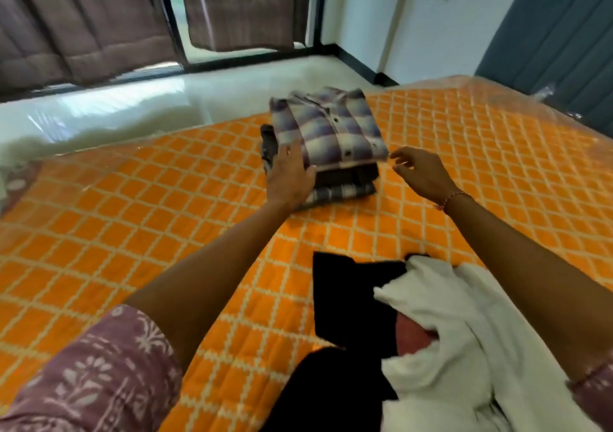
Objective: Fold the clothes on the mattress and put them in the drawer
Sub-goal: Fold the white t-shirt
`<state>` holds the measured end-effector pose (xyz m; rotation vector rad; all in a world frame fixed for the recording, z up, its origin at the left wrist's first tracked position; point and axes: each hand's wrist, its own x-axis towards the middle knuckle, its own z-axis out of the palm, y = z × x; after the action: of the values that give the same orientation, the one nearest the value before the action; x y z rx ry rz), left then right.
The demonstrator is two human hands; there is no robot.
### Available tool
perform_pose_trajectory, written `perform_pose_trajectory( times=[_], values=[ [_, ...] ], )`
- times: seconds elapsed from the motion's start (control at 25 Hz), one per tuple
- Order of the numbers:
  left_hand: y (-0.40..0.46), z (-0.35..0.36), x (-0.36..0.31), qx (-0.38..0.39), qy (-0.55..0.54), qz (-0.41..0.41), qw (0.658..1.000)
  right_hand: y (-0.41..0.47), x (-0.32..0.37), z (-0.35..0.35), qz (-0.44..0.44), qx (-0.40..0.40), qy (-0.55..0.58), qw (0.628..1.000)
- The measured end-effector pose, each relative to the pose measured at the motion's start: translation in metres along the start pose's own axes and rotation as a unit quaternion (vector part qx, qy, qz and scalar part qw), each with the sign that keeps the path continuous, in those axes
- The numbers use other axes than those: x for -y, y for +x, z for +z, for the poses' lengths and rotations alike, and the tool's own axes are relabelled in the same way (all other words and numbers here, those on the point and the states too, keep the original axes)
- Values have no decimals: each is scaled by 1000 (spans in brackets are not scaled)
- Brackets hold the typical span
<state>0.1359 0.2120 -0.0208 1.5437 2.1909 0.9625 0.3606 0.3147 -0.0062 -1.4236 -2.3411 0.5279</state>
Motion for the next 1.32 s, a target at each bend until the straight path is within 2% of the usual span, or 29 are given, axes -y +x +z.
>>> perform_pose_trajectory(
  times=[0.12, 0.24, 0.32, 0.36, 0.44, 0.56, 0.64, 0.72, 0.76, 0.84, 0.92, 0.96, 1.08, 1.16, 1.24, 1.32],
  values=[
    [-70, 21, -43, 112, -26, 57, 992, -71, 2, -23, -17, 55, -33, 998],
    [-150, 53, -99, 267, -41, 167, 948, -144, -11, -46, 3, 126, -80, 989],
    [-193, 73, -126, 353, 6, 207, 912, -181, -30, -62, 67, 200, -184, 960],
    [-208, 81, -134, 368, 59, 228, 899, -197, -42, -69, 118, 221, -241, 938],
    [-229, 92, -141, 340, 136, 241, 899, -224, -61, -79, 209, 234, -272, 910],
    [-236, 93, -148, 271, 113, 228, 928, -245, -77, -71, 249, 187, -117, 943],
    [-234, 92, -146, 247, 58, 219, 942, -247, -78, -59, 213, 88, -77, 970],
    [-230, 87, -143, 231, -14, 165, 959, -245, -68, -52, 169, -16, -31, 985],
    [-228, 85, -141, 230, -78, 128, 962, -242, -54, -50, 154, -56, 31, 986],
    [-222, 74, -138, 249, -208, 56, 944, -229, -14, -50, 111, -96, 141, 979],
    [-214, 63, -132, 262, -332, 15, 906, -211, 35, -50, 43, -73, 189, 978],
    [-209, 57, -128, 244, -387, 1, 889, -203, 58, -51, 5, -57, 202, 978],
    [-195, 28, -118, 128, -503, -124, 846, -193, 96, -47, -52, -7, 265, 963],
    [-179, -1, -106, 70, -575, -193, 792, -199, 89, -48, -54, 73, 201, 975],
    [-162, -35, -87, 37, -632, -201, 747, -210, 63, -51, -3, 177, 111, 978],
    [-148, -71, -56, 14, -645, -199, 737, -214, 49, -47, 44, 221, -2, 974]
  ],
)
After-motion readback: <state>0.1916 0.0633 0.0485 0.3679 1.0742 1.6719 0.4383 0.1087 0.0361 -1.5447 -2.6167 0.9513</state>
